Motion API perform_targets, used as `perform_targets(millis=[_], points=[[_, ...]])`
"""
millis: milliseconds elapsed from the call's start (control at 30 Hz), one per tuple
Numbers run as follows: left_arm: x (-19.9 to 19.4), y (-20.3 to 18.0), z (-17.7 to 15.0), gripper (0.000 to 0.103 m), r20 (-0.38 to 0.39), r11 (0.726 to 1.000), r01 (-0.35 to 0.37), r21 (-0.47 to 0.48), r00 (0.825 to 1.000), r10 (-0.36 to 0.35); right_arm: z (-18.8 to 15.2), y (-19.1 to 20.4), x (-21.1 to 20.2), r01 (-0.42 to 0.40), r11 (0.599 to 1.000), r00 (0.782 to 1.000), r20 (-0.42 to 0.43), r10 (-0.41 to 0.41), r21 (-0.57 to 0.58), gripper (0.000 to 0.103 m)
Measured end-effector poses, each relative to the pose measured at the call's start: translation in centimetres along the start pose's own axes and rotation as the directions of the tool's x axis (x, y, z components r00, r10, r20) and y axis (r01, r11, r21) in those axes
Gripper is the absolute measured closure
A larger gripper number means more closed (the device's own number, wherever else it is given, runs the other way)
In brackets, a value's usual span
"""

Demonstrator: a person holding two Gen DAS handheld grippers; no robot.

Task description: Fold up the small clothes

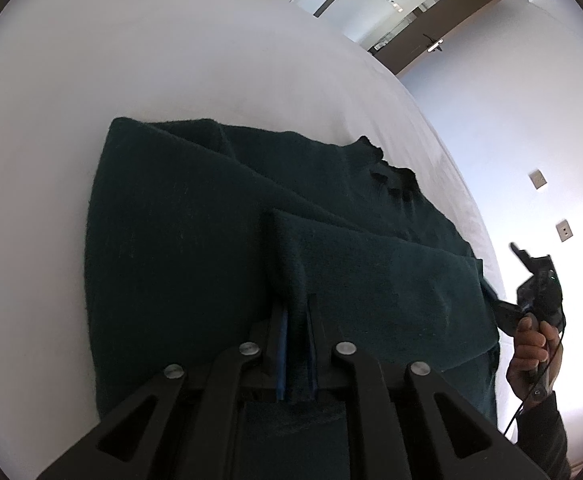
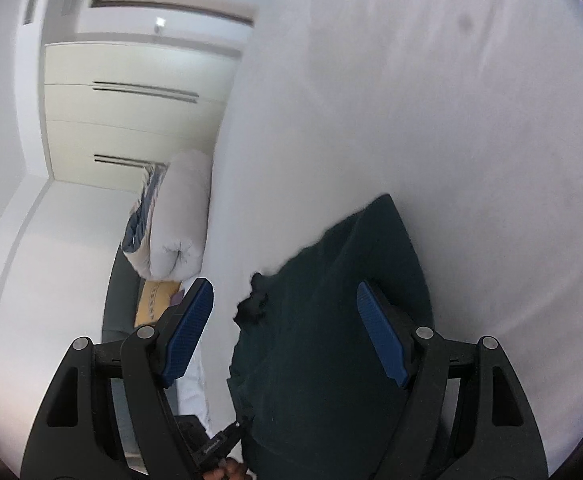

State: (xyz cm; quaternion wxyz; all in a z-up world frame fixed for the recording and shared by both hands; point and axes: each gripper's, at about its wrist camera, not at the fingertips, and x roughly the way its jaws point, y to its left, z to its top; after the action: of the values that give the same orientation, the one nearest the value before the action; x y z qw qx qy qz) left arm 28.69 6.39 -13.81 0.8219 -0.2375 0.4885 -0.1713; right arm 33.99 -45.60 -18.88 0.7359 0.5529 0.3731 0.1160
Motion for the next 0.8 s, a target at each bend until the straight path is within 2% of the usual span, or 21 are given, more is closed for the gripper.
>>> perform_targets(millis=[167,367,433,467,500,567,600,667,800], points=[[0.1,0.3,-0.2,0.091,0.017,1.000,0.012,0.007,1.000,-0.012,-1.6,-0.4,-0.7,0.000,0.999,0.999,-0.048,-0.002,-0.053,0.030],[-0.3,0.6,-0.1,0.089,0.010,0.999,0.031,-0.010,0.999,-0.031,-6.0,-1.1,-4.2,0.016,0.993,0.996,-0.091,-0.026,-0.114,0.030],[-1.6,0.8,-0.3,0.083,0.016,0.998,0.044,-0.032,0.999,-0.044,-7.5,-1.4,-5.2,0.025,0.991,0.995,-0.097,-0.038,-0.132,0.030],[-2.7,0.9,-0.6,0.073,0.032,0.999,0.035,-0.040,0.999,-0.034,-8.4,-1.2,-6.7,0.053,0.990,0.996,-0.068,-0.062,-0.134,0.029],[-4.2,1.0,-1.1,0.057,0.057,0.998,0.032,-0.047,0.998,-0.029,-9.0,-1.0,-7.7,0.073,0.988,0.995,-0.051,-0.081,-0.134,0.029],[-7.8,1.8,-2.6,0.040,0.113,0.997,0.024,-0.068,0.993,-0.017,-10.7,-0.5,-10.0,0.060,0.987,0.997,-0.034,-0.066,-0.151,0.028],[-9.6,2.3,-3.6,0.036,0.135,0.997,0.006,-0.074,0.991,0.004,-11.9,-0.1,-11.4,0.054,0.984,0.998,-0.024,-0.059,-0.171,0.028],[-12.8,3.5,-6.1,0.036,0.149,0.996,-0.024,-0.087,0.988,0.037,-14.3,0.4,-13.9,0.072,0.973,0.997,-0.009,-0.076,-0.220,0.028],[-16.8,4.8,-12.4,0.035,0.105,0.994,-0.029,-0.109,0.994,0.040,-19.0,-0.2,-17.7,0.087,0.962,0.996,-0.004,-0.091,-0.258,0.028]])
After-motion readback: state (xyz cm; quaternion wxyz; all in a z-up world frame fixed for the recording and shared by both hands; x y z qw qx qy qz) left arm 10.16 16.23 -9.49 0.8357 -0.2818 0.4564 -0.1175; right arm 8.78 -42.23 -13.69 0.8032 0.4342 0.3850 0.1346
